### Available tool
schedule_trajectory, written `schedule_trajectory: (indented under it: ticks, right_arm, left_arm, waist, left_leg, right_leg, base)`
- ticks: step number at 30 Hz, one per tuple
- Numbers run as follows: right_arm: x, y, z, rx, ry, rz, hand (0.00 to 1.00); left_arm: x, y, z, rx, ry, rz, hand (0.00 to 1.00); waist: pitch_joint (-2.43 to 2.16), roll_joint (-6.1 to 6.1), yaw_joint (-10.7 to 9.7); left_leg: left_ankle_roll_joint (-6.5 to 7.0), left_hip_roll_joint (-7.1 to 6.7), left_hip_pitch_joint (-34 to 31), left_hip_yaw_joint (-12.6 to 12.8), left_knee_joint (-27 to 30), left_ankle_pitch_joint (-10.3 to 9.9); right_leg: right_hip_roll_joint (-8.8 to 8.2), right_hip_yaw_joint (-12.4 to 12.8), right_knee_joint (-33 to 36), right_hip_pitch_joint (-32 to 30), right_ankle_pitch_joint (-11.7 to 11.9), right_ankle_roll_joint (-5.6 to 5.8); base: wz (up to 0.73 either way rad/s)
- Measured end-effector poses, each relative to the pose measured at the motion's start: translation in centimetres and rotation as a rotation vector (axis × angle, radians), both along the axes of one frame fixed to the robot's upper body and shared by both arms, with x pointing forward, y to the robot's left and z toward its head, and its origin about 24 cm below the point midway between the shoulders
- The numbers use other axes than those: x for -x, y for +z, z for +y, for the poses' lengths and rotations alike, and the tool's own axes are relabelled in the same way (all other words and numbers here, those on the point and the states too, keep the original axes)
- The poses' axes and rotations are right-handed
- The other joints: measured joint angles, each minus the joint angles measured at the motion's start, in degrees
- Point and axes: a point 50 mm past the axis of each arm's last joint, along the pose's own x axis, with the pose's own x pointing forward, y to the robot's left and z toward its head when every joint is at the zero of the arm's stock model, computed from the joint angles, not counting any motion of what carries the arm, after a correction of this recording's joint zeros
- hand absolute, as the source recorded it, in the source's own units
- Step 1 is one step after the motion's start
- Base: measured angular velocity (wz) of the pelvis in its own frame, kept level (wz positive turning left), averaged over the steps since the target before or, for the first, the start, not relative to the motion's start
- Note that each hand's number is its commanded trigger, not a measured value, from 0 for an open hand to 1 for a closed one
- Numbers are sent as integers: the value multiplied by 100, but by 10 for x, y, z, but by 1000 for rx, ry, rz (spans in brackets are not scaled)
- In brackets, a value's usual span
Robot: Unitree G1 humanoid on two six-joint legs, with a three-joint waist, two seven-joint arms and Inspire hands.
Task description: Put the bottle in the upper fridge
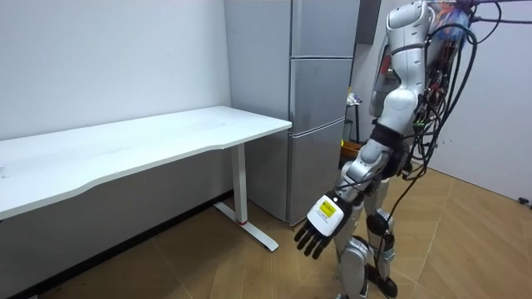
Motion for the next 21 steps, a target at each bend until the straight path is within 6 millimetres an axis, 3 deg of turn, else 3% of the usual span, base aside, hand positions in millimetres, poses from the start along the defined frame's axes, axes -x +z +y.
schedule_trajectory:
  ticks: [11, 21]
  right_arm:
    - [-7, -15, 28, -247, 324, 51, 0]
    - [-9, -18, 35, -341, 377, 35, 0]
  left_arm:
    - [-4, -5, -12, 44, -8, 28, 0]
    - [-13, -6, -14, 62, -32, 17, 0]
  waist:
    - [13, -36, 56]
    - [29, -176, 97]
  left_leg:
    - [1, 0, -25, -14, 45, 0]
    - [0, 8, -163, -26, 172, -1]
  right_leg:
    - [-8, -19, 8, -16, -19, 2]
    - [-6, -90, -8, -30, -17, -1]
  base:
    - [0]
    - [3]
